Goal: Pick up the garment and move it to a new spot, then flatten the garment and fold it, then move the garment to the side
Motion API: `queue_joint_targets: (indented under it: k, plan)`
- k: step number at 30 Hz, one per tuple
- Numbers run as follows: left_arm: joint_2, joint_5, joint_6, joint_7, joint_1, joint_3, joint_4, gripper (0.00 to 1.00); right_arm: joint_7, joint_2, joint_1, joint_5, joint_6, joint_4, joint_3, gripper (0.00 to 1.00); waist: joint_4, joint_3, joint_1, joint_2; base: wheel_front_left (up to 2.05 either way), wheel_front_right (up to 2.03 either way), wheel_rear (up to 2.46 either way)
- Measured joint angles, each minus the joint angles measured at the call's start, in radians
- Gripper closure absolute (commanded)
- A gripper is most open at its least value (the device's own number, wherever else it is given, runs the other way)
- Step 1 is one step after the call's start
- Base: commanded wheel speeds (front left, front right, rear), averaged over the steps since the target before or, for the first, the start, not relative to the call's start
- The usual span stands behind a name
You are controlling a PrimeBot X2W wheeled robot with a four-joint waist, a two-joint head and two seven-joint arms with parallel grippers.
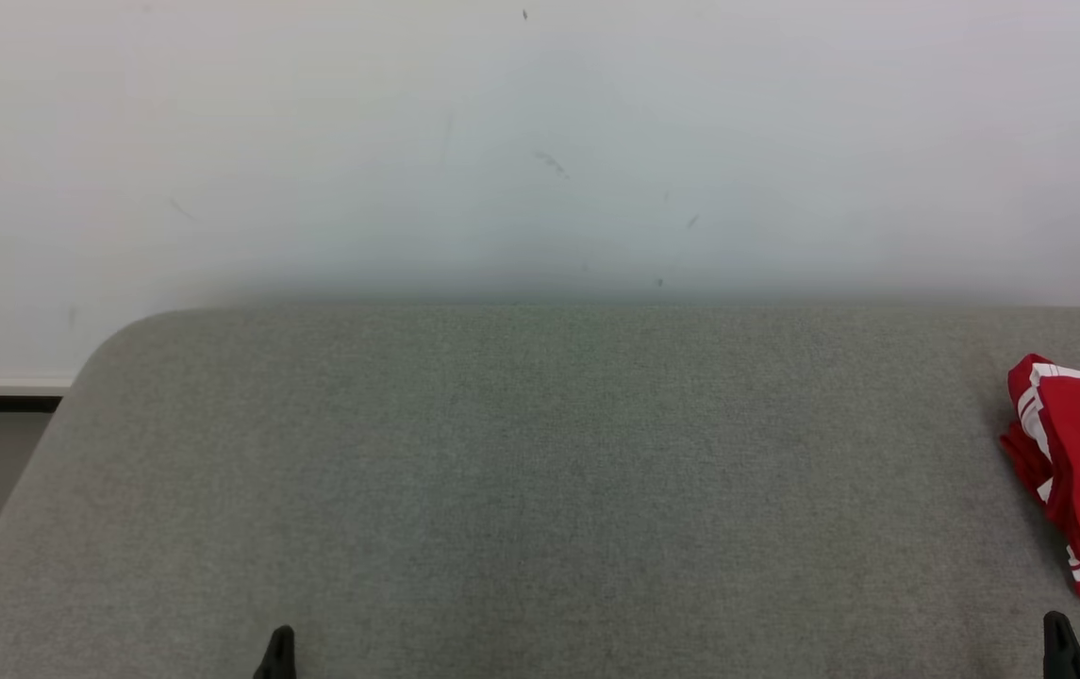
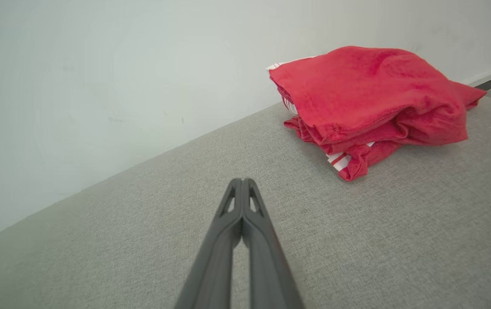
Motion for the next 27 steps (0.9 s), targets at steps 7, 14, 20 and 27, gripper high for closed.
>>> queue_joint_targets:
  k: [7,14,20,27]
  plan:
    - [0.0,-0.107,-0.01,0.026,-0.02,0.015,0.002,1.0,0.026,0.0,-0.019,0.11,0.0,-0.002,0.005,1.0,0.001,0.004,0.0,0.0,0.0,0.0,0.0]
    - [0.0,-0.215,-0.019,0.05,-0.039,0.031,0.004,1.0,0.051,0.0,-0.038,0.212,0.0,-0.002,0.008,1.0,0.002,0.008,0.0,0.0,0.0,0.0,0.0]
    - [0.0,-0.291,-0.027,0.07,-0.053,0.043,0.007,1.0,0.07,0.001,-0.05,0.297,0.0,-0.002,0.011,1.0,0.003,0.012,0.0,0.0,0.0,0.0,0.0]
    - [0.0,-0.385,-0.035,0.093,-0.069,0.058,0.008,1.0,0.091,0.002,-0.064,0.388,0.0,-0.003,0.013,1.0,0.003,0.016,0.0,0.0,0.0,0.0,0.0]
